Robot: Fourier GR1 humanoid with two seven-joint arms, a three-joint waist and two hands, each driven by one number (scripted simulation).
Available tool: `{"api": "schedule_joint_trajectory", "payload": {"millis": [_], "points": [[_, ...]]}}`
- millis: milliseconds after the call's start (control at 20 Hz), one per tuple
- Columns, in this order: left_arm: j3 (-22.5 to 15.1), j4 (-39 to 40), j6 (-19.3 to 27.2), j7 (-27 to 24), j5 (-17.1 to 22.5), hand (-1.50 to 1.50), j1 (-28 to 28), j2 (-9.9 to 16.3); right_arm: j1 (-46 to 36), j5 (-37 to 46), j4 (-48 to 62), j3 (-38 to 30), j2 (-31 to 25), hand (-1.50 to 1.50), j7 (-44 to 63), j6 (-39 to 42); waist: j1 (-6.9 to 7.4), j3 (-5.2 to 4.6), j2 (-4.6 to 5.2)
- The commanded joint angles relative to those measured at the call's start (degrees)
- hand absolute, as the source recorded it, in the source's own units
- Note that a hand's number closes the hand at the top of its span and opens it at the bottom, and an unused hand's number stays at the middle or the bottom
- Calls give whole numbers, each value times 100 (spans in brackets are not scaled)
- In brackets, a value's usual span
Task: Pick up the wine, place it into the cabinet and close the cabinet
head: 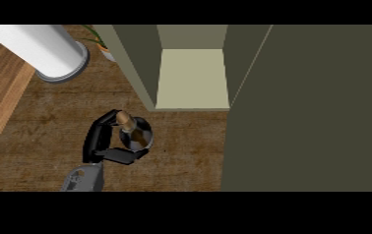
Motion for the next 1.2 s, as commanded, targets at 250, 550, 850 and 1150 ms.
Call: {"api": "schedule_joint_trajectory", "payload": {"millis": [250, 550, 850, 1150], "points": [[-783, -705, 927, 1393, 70, 150, -505, -160, 436, -182, -1042, 274, 44, -150, 431, -108, -35, -4, 6], [-1668, -702, 1749, 1983, -261, 150, -880, -158, 135, -569, -840, -118, -76, -150, 500, 3, -54, -3, 11], [-2053, -420, 2486, 2303, -130, 150, -1459, -150, 114, -748, -538, -361, -72, -150, 124, 155, -175, -2, 27], [-2337, -675, 2785, 2839, 260, 150, -1687, -144, 177, -439, -354, -49, -19, -150, -17, 256, -298, -4, 30]]}}
